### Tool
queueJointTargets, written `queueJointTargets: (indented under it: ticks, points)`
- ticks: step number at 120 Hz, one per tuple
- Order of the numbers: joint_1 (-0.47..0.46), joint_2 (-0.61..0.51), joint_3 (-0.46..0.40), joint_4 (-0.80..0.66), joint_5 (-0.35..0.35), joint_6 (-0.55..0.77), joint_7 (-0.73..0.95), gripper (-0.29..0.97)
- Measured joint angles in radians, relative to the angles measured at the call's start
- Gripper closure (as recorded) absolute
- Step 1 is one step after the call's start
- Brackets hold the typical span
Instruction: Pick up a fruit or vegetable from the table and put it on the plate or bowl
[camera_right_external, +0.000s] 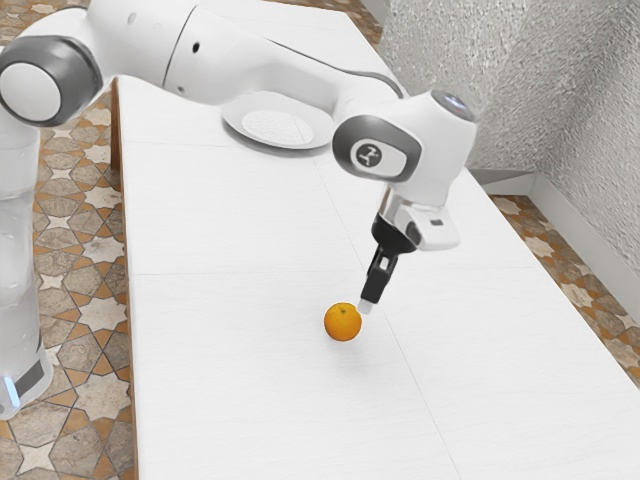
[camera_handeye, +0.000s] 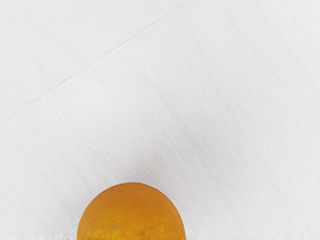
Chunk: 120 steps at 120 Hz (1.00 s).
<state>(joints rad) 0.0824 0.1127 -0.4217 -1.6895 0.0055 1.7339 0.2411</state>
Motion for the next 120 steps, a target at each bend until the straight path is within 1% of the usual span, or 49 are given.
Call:
queueJointTargets:
  ticks: [27,47,83,120]
  points:
    - [0.004,-0.047,0.006,-0.078,-0.005,0.025,0.006,0.0]
    - [-0.005,-0.106,0.023,-0.159,-0.021,0.073,0.01,0.0]
    - [-0.011,-0.129,0.027,-0.237,-0.051,0.158,0.013,0.0]
    - [-0.029,-0.138,0.066,-0.247,-0.053,0.177,0.016,0.0]
